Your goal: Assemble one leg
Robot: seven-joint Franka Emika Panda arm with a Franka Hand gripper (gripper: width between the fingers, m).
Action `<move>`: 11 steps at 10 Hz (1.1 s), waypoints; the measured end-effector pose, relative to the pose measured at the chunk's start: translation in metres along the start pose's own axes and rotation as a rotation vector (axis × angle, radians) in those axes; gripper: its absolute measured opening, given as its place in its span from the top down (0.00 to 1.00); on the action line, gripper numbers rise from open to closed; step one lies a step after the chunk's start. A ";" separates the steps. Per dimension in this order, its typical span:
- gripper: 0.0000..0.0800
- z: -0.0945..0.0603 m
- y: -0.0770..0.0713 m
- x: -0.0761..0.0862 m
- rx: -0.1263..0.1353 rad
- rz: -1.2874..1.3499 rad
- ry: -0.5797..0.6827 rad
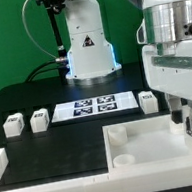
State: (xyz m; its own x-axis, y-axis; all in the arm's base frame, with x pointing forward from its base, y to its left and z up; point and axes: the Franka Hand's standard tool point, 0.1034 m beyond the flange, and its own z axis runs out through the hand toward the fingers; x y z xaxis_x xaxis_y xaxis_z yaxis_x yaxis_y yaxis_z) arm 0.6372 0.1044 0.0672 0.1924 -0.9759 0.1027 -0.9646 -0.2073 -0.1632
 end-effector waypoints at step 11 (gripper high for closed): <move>0.19 -0.003 -0.006 -0.018 -0.032 -0.987 0.030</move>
Offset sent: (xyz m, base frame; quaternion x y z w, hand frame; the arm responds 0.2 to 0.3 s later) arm -0.0150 0.0326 0.0084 0.0519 -0.0691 -0.3330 0.9390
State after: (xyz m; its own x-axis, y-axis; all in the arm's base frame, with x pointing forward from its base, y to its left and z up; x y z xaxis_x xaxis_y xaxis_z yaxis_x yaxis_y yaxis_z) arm 0.6394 0.1233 0.0694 0.9089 -0.3639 0.2034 -0.3783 -0.9250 0.0352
